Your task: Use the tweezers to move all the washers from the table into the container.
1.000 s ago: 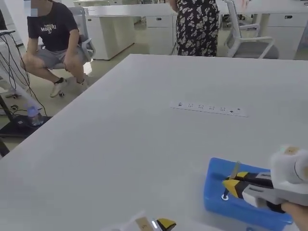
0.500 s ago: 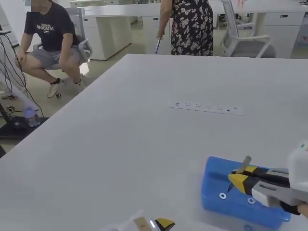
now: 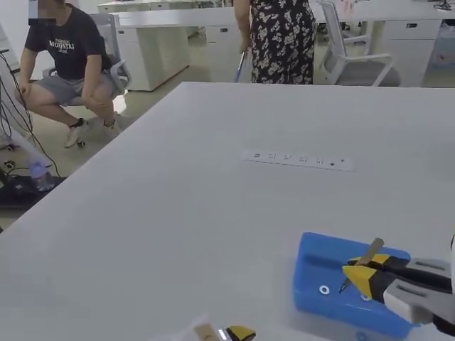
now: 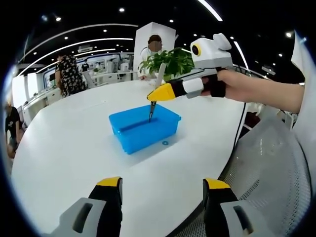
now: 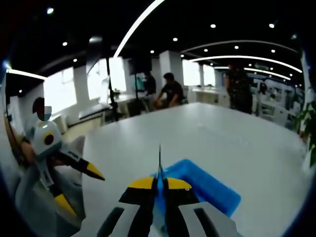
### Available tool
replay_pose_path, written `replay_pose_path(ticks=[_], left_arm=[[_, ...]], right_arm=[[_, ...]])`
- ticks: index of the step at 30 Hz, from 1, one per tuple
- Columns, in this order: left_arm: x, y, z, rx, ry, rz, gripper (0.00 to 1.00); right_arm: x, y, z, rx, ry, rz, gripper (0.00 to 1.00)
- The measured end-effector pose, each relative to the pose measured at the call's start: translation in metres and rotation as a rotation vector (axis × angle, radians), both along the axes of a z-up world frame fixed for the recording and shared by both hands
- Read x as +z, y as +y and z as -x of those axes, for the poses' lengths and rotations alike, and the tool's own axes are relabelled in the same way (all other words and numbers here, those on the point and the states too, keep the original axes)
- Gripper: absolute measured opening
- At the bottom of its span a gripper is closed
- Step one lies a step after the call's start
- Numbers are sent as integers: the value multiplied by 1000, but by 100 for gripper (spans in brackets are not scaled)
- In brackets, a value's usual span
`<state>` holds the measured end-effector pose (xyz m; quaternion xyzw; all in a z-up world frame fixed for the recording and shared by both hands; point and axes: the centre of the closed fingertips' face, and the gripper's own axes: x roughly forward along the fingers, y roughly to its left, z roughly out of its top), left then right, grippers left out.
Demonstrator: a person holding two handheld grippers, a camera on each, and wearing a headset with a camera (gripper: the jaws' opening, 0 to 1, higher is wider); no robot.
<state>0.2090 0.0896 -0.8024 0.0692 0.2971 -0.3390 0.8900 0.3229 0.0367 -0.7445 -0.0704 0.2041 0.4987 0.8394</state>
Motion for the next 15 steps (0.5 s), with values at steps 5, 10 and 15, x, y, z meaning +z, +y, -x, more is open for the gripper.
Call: replay_pose_path(ticks=[5, 10, 15], left_arm=[[-1, 0, 1, -4, 6, -2, 66], [-1, -1, 1, -10, 9, 0, 66], [-2, -2, 2, -16, 11, -2, 66]], right_arm=[[-8, -4, 10, -9, 13, 4, 4], [-18, -8, 19, -8, 36, 11, 4], [-25, -14, 24, -20, 55, 18, 4]])
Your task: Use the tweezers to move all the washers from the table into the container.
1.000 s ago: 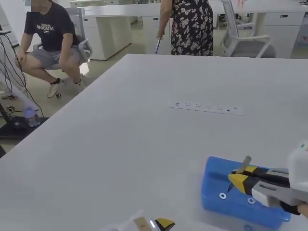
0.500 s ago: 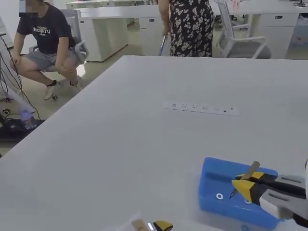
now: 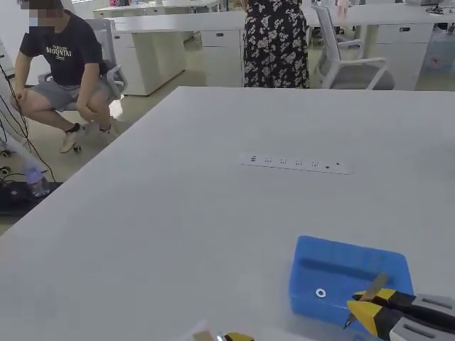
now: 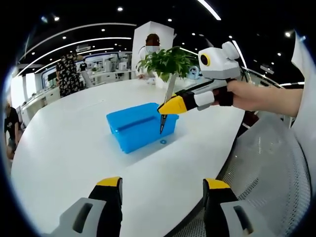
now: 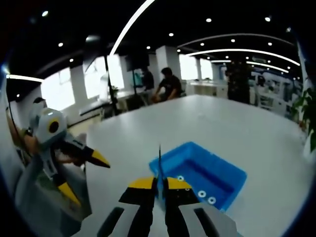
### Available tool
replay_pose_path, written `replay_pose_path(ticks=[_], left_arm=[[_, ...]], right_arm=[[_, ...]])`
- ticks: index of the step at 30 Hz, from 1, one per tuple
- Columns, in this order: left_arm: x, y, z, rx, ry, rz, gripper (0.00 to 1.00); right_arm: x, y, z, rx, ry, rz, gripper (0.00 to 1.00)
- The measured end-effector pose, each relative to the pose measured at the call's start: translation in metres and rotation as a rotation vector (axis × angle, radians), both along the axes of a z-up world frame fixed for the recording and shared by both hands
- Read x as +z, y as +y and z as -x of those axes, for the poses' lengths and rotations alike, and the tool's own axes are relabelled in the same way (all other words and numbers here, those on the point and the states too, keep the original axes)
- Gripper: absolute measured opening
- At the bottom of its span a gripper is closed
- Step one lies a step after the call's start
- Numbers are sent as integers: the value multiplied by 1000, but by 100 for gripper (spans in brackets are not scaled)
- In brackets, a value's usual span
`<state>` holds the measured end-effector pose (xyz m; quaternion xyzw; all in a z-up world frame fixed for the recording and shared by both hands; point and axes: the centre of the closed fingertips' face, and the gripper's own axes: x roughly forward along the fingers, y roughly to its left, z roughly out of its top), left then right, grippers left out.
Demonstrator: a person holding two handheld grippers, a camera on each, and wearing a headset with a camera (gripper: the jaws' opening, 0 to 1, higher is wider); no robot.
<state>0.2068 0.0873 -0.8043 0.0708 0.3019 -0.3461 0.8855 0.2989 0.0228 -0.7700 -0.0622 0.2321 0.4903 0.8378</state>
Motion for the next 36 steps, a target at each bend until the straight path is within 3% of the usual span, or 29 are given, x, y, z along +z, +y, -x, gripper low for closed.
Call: replay_pose_path(ticks=[13, 36], left_arm=[[0, 0, 0, 4, 4, 4, 66], [-1, -1, 1, -5, 10, 0, 65]], right_arm=[[-17, -9, 10, -19, 42, 20, 4], [-33, -25, 8, -62, 60, 48, 4]])
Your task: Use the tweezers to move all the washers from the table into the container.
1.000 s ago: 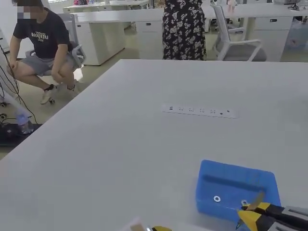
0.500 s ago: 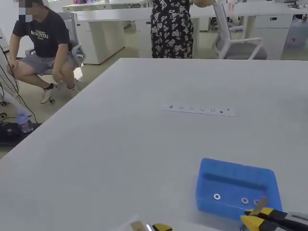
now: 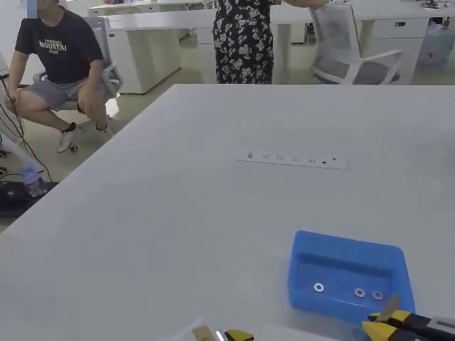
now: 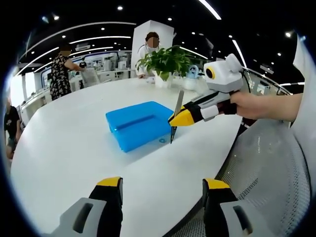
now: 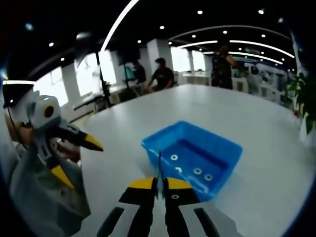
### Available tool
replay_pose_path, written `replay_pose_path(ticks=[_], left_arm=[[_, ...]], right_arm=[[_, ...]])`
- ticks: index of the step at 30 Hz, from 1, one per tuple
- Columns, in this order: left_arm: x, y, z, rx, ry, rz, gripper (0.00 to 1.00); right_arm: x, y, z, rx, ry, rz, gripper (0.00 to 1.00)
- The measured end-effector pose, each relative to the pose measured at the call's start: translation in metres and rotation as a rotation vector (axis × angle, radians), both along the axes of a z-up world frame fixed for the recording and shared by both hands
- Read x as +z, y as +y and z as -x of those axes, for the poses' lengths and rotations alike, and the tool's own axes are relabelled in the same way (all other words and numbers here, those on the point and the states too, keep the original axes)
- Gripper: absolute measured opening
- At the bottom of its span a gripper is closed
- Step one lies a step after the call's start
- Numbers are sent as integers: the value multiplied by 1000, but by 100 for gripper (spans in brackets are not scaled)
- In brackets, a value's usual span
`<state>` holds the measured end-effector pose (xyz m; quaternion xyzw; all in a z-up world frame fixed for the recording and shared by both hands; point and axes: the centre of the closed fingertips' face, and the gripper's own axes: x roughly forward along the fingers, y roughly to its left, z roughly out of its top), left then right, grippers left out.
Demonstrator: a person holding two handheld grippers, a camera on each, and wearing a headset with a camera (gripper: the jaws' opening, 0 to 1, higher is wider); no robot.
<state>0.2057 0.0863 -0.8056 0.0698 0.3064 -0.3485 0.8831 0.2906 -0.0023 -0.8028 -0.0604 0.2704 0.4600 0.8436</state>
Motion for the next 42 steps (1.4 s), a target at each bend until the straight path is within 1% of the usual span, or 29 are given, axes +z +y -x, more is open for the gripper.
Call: replay_pose_path(ticks=[4, 9, 10, 15, 19, 21, 22, 23, 24, 27, 34, 40, 41, 42], left_arm=[[-1, 0, 0, -1, 2, -4, 65], [-1, 1, 0, 0, 5, -5, 65], [-1, 1, 0, 0, 4, -6, 65], [-2, 1, 1, -2, 5, -9, 65], [-2, 1, 1, -3, 5, -10, 65], [-2, 1, 1, -2, 5, -9, 65], [-2, 1, 1, -2, 4, -10, 65], [-2, 0, 1, -3, 3, -10, 65], [-2, 0, 1, -4, 4, -10, 65], [-3, 1, 0, -4, 4, -11, 65], [-3, 0, 1, -7, 6, -11, 65], [-3, 0, 1, -12, 8, -15, 64], [-3, 0, 1, -12, 7, -16, 64], [-3, 0, 1, -13, 7, -15, 64]], right_arm=[[-3, -1, -2, -1, -2, 8, 4], [-11, -2, 1, 14, 2, 36, 4], [-10, -1, 0, 13, -3, 27, 4], [-10, -2, 2, 26, -12, 42, 4], [-9, -1, 4, 46, -39, 66, 3], [-10, 0, 5, 74, -59, 79, 2], [-10, 1, 6, 76, -59, 79, 2], [-10, 2, 6, 87, -74, 90, 1], [-10, 2, 6, 87, -77, 93, 1], [-10, 2, 5, 82, -74, 87, 1], [-9, -1, 1, 50, -42, 43, 1], [-9, -2, 1, 44, -36, 37, 1], [-9, -2, -1, 26, -14, 17, 1], [-7, -2, -2, 16, -19, 3, 1]])
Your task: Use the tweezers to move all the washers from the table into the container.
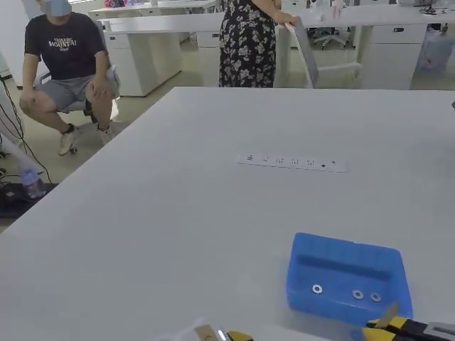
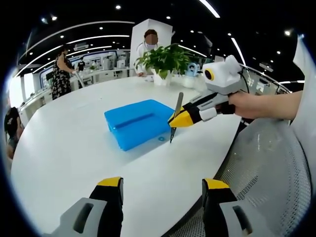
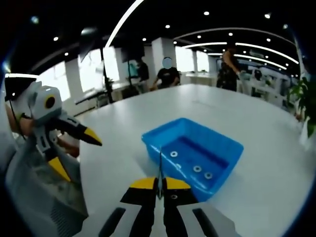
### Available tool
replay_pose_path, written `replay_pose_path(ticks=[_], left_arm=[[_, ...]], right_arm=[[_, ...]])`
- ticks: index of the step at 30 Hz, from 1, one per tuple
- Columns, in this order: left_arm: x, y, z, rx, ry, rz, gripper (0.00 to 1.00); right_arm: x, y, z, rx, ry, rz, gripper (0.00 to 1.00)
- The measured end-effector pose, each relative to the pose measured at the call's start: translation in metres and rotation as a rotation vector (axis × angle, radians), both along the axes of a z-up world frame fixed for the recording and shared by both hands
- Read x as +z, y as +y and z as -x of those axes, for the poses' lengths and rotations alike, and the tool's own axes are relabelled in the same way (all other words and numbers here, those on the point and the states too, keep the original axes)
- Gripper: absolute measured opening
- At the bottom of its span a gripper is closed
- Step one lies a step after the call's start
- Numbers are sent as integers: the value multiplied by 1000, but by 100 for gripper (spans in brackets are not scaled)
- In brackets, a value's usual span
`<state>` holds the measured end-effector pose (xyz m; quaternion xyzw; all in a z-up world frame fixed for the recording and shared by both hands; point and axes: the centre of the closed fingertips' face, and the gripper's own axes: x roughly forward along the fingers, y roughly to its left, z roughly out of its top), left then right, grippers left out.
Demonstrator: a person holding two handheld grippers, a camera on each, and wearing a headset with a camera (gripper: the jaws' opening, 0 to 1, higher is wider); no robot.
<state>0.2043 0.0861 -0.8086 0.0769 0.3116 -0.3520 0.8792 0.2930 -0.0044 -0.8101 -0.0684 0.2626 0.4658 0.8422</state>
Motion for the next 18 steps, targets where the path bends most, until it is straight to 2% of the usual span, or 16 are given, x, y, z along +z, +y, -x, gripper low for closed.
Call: replay_pose_path(ticks=[7, 18], left_arm=[[-1, 0, 1, -3, 3, -5, 64], [-2, 1, 1, -2, 4, -7, 64]], right_arm=[[9, 5, -9, 5, -51, -3, 3], [1, 13, -12, 50, -76, 49, 3]])
